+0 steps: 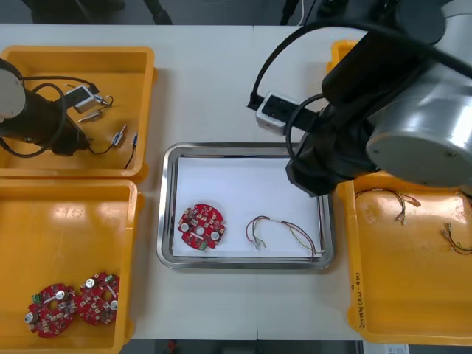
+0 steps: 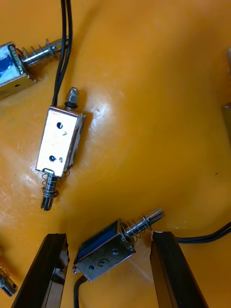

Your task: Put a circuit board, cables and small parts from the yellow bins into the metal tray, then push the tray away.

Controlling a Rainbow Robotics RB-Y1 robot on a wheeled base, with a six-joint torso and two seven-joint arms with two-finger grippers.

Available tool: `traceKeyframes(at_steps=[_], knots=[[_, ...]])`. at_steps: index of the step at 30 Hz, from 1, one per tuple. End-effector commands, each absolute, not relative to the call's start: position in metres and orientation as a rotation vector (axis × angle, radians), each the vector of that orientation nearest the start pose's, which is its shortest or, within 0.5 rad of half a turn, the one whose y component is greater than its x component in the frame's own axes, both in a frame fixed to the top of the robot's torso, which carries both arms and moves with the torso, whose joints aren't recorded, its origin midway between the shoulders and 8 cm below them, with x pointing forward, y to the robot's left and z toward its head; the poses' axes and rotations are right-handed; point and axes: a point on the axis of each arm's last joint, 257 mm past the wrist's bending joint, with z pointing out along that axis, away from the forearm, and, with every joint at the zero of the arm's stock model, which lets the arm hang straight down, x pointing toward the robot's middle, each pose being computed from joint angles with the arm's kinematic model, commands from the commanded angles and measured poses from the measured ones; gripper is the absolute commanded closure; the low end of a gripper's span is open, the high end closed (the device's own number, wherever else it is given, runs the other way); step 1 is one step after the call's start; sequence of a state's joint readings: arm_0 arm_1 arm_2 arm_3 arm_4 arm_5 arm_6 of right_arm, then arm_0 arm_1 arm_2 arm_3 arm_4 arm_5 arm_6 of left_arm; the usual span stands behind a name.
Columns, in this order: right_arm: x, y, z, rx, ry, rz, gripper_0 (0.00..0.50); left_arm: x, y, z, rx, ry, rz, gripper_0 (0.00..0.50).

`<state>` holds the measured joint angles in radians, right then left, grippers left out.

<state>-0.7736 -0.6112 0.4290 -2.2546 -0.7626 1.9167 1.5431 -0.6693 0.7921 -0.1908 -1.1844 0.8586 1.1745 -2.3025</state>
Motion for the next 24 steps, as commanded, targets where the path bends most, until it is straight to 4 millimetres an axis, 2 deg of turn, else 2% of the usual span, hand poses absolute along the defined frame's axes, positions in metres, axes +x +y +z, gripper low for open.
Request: traceKeyframes(at_steps=[1,6,7,8,10,13,14,15,24], knots=[[0.428,-0.133,-0.063,-1.185,2.163,-0.198,0.0,0.581,0.387,-0.222,1.073,2.312,0.284,0.0],[0.438,-0.164,-0.044,-1.081,2.218,-0.166,0.0,0.581,0.386,-0.222,1.069,2.31,0.279,0.0],[0.44,-0.171,-0.041,-1.057,2.233,-0.154,0.0,0.581,0.386,-0.222,1.071,2.31,0.279,0.081],[0.443,-0.178,-0.038,-1.031,2.247,-0.152,0.0,0.581,0.387,-0.222,1.071,2.311,0.279,0.252],[0.448,-0.187,-0.032,-0.993,2.256,-0.149,0.0,0.58,0.387,-0.223,1.069,2.313,0.277,0.361],[0.457,-0.204,-0.023,-0.917,2.274,-0.157,0.0,0.58,0.387,-0.223,1.063,2.313,0.273,0.419],[0.461,-0.211,-0.02,-0.888,2.283,-0.157,0.0,0.58,0.388,-0.222,1.064,2.315,0.274,0.48],[0.464,-0.214,-0.018,-0.869,2.286,-0.158,0.0,0.58,0.388,-0.223,1.063,2.317,0.274,0.5],[0.5,-0.279,-0.005,-0.556,2.398,-0.135,0.0,0.572,0.398,-0.216,1.035,2.349,0.246,0.5]])
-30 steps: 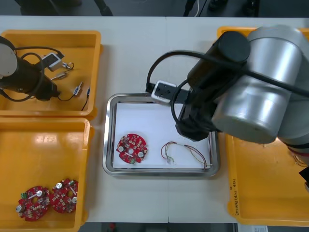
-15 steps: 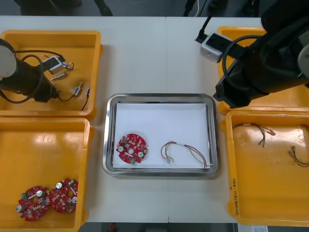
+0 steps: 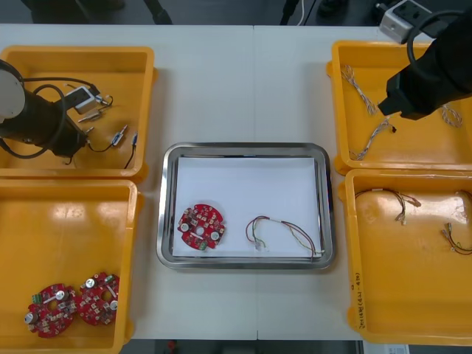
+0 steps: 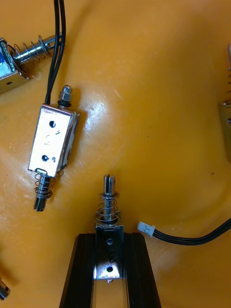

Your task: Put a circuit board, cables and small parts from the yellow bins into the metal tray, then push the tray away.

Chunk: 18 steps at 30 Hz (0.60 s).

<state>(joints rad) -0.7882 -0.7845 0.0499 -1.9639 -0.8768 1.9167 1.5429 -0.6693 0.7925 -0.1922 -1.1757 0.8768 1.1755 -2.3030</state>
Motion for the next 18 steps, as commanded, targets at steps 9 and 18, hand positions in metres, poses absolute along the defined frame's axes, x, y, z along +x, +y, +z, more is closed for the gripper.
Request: traceKeyframes(at_steps=[9,18], knots=[[0.527,-0.321,-0.002,-0.295,2.467,-0.097,0.0,0.56,0.41,-0.196,0.953,2.396,0.163,0.5],[0.535,-0.352,-0.013,-0.156,2.528,-0.128,0.0,0.548,0.417,-0.17,0.807,2.459,0.12,0.5]])
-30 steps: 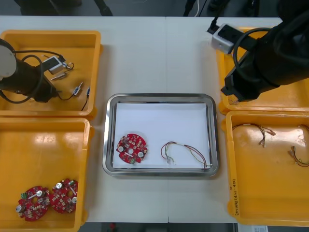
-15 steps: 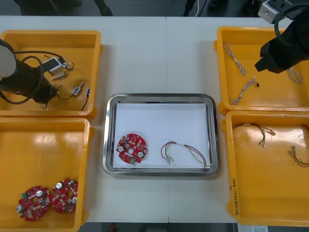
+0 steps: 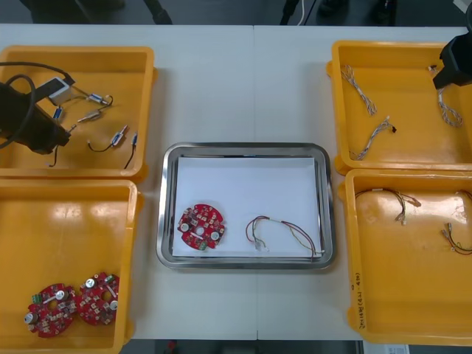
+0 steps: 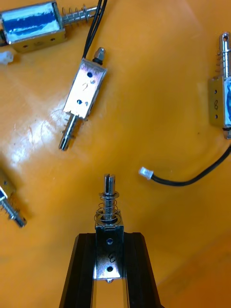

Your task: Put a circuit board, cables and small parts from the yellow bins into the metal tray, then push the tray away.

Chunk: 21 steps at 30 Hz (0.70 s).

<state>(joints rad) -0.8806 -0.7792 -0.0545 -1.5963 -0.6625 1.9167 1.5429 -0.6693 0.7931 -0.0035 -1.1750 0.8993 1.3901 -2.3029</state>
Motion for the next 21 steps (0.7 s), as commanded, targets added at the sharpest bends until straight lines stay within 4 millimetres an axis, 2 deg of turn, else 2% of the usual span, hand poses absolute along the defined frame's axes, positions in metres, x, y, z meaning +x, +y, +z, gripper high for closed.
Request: traceKeyframes(at_steps=[1,12,21], knots=[[0.535,-0.354,-0.015,-0.149,2.537,-0.125,0.0,0.546,0.417,-0.166,0.775,2.476,0.123,0.5],[0.538,-0.366,-0.03,-0.055,2.607,-0.074,0.0,0.516,0.393,-0.125,0.529,2.586,0.138,0.5],[0.551,-0.358,-0.017,-0.007,2.588,-0.031,0.0,0.491,0.383,-0.102,0.438,2.614,0.151,0.5]])
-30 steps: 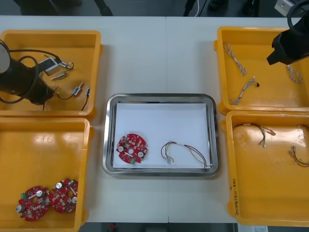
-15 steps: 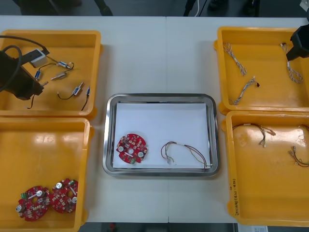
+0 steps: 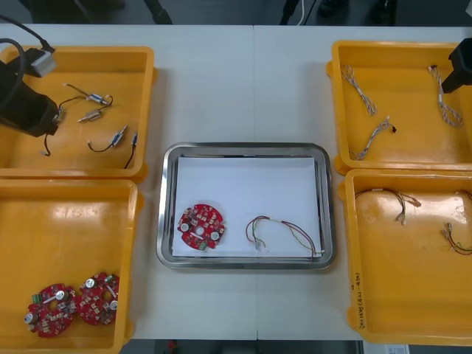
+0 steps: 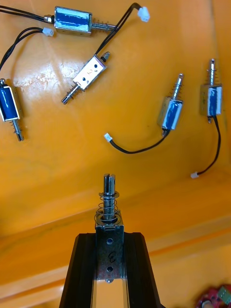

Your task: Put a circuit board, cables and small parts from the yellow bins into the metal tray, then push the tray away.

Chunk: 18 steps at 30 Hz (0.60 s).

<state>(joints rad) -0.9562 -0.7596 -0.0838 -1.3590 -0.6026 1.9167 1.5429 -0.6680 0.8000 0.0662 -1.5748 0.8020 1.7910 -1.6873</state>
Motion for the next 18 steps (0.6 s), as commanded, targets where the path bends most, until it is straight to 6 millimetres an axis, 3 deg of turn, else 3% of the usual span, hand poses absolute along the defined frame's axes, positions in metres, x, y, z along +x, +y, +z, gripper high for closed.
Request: traceKeyframes(at_steps=[1,6,18], knots=[[0.555,-0.355,-0.015,-0.008,2.575,-0.028,0.0,0.488,0.38,-0.101,0.427,2.615,0.149,0.5],[0.566,-0.346,-0.016,0.004,2.542,-0.023,0.0,0.475,0.37,-0.093,0.377,2.622,0.14,0.5],[0.585,-0.325,-0.049,0.277,2.549,0.112,0.0,0.472,0.322,-0.07,0.242,2.503,0.05,0.5]])
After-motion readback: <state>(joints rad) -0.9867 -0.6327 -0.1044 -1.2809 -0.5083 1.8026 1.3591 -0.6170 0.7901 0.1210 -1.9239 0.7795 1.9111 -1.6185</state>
